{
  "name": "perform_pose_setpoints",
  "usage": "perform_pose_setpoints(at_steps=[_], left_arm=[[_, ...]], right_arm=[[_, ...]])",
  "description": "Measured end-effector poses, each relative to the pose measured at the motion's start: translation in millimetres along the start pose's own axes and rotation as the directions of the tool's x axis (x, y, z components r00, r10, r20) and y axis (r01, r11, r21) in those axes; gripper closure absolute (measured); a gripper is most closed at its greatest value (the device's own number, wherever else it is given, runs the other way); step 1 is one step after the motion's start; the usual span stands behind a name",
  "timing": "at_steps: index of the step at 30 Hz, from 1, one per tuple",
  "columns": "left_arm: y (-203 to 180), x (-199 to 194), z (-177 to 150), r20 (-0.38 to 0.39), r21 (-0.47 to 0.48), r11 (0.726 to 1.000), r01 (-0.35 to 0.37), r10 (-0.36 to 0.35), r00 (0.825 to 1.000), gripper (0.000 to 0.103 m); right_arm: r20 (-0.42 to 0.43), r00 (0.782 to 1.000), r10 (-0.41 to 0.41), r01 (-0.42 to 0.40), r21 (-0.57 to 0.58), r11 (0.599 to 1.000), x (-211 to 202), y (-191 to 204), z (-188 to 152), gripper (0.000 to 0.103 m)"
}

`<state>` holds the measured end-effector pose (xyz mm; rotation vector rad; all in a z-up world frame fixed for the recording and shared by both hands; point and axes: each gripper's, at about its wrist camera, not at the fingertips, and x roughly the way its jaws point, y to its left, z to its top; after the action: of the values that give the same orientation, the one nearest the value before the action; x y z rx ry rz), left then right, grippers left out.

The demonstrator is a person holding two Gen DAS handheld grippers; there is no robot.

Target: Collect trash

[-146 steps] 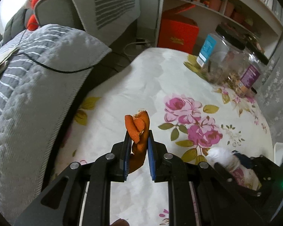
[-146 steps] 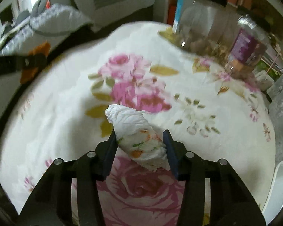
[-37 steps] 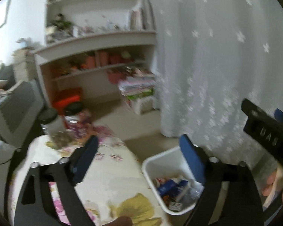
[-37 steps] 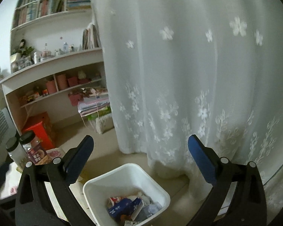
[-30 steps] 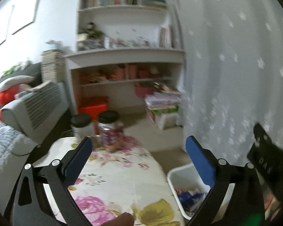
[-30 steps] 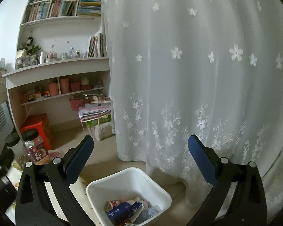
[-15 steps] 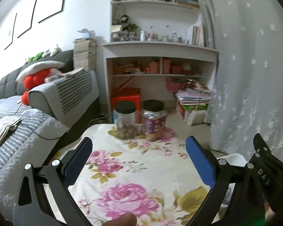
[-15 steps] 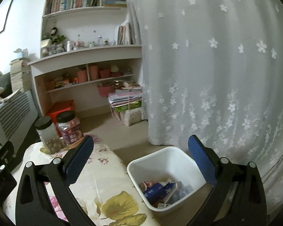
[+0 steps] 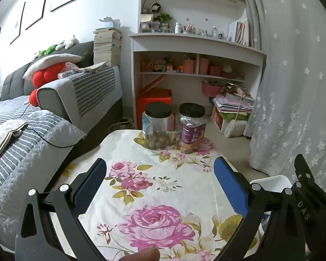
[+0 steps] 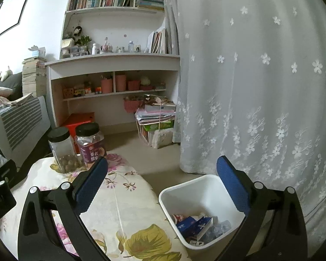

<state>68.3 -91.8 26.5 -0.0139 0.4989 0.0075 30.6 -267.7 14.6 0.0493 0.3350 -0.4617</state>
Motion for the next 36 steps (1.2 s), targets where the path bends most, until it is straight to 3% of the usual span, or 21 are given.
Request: perform_pose_setpoints(at_steps=[36], left_arm=[[-11,11,-3,-0.011,0.019,1.0,-0.006,0.006,1.0,0.007]], right_arm=[[-0.035,0.999,0.013,-0.013,0.013,1.0,6,3,0,0.007]])
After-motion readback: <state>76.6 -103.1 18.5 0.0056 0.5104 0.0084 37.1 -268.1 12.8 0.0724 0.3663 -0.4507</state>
